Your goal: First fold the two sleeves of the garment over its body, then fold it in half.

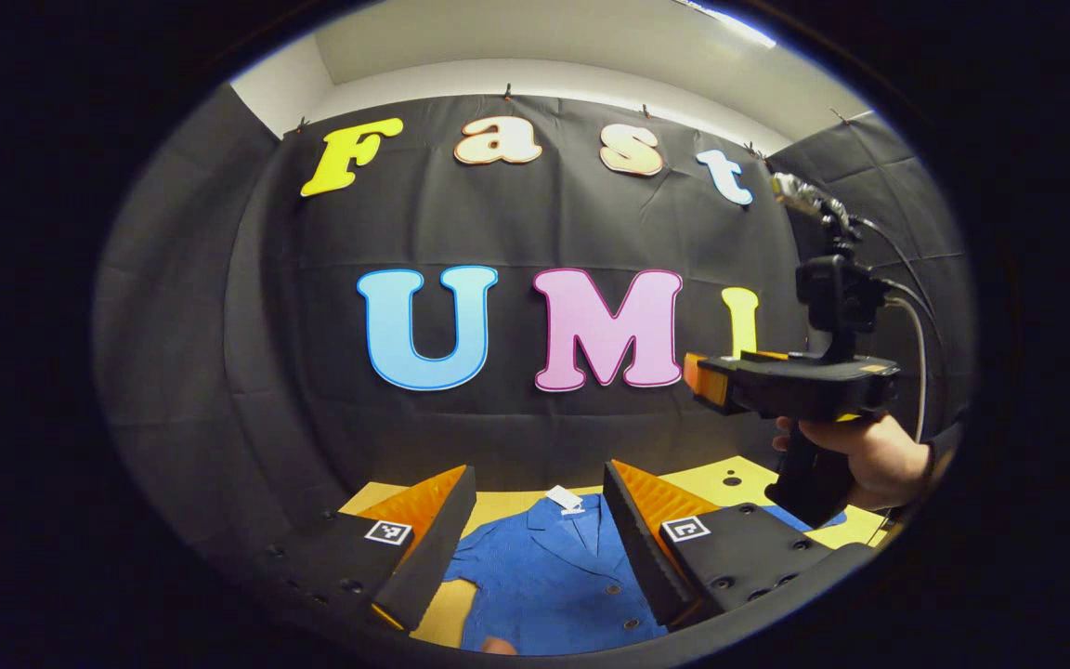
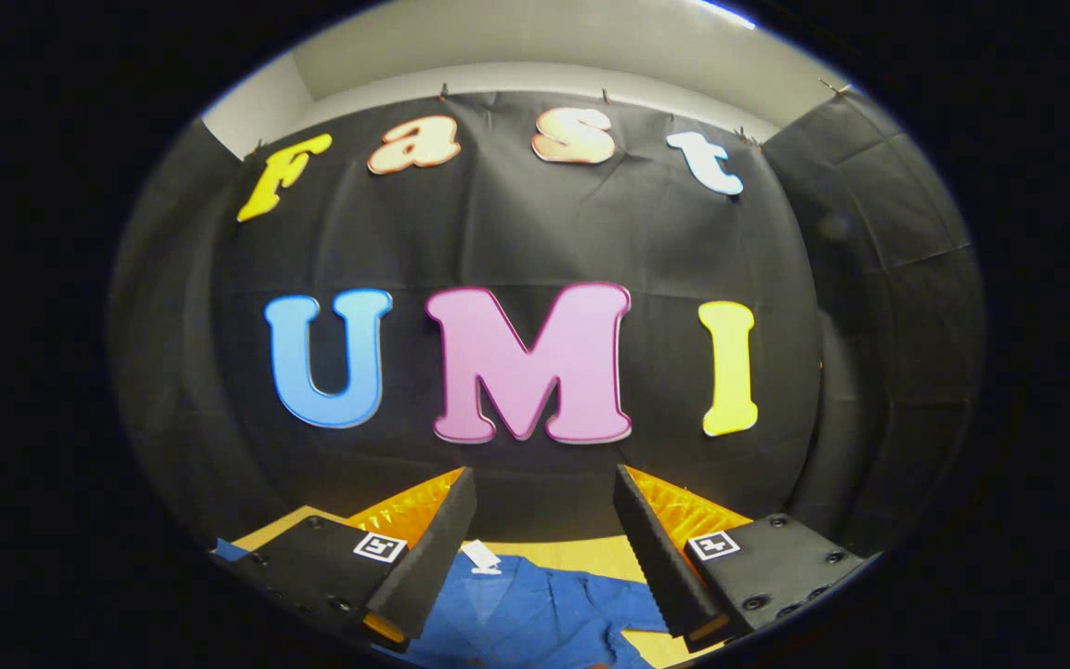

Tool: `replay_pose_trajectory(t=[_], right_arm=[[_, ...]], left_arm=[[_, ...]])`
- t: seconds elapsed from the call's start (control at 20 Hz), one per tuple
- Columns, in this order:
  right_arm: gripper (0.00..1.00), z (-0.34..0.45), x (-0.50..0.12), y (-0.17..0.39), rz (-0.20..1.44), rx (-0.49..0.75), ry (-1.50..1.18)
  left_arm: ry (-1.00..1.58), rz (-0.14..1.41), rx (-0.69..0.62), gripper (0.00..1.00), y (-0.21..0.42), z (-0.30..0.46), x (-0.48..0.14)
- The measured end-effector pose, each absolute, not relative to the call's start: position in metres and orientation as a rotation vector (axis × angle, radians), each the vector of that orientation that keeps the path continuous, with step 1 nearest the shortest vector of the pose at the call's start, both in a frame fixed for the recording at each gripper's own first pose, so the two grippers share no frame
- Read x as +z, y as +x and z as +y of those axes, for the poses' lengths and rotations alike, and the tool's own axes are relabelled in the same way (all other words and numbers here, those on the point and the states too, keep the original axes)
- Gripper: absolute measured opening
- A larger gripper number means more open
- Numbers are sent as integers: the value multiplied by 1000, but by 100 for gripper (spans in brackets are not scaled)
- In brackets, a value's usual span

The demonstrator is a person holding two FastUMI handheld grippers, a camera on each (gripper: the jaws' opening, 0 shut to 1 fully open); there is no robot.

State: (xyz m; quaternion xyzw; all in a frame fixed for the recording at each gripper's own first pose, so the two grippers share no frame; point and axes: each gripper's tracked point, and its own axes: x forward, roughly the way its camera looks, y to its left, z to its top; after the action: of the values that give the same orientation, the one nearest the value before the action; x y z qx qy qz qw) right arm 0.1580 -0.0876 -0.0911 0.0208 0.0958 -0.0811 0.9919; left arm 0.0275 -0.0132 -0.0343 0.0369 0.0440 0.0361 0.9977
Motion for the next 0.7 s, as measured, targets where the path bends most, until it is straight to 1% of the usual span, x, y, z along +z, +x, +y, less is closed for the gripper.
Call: replay_pose_trajectory(t=[0.1, 0.15, 0.2, 0.25, 0.4, 0.6, 0.7], right_arm=[[89, -123, -132, 165, 306, -217, 67], [96, -141, -151, 167, 359, -243, 102], [89, -157, -174, 167, 434, -251, 145], [96, -173, -196, 165, 501, -251, 175], [96, -241, -260, 139, 680, -316, 222], [94, -327, -321, 96, 828, -487, 388], [94, -374, -348, 64, 911, -571, 408]], left_arm=[[71, 99, 74, 80, 31, -22, -39], [72, 100, 77, 80, 33, -27, -40], [74, 103, 78, 80, 35, -32, -43], [75, 107, 80, 80, 39, -38, -45], [60, 124, 94, 80, 50, -56, -55], [11, 170, 93, 80, 73, -91, -72], [25, 187, 89, 80, 82, -107, -77]])
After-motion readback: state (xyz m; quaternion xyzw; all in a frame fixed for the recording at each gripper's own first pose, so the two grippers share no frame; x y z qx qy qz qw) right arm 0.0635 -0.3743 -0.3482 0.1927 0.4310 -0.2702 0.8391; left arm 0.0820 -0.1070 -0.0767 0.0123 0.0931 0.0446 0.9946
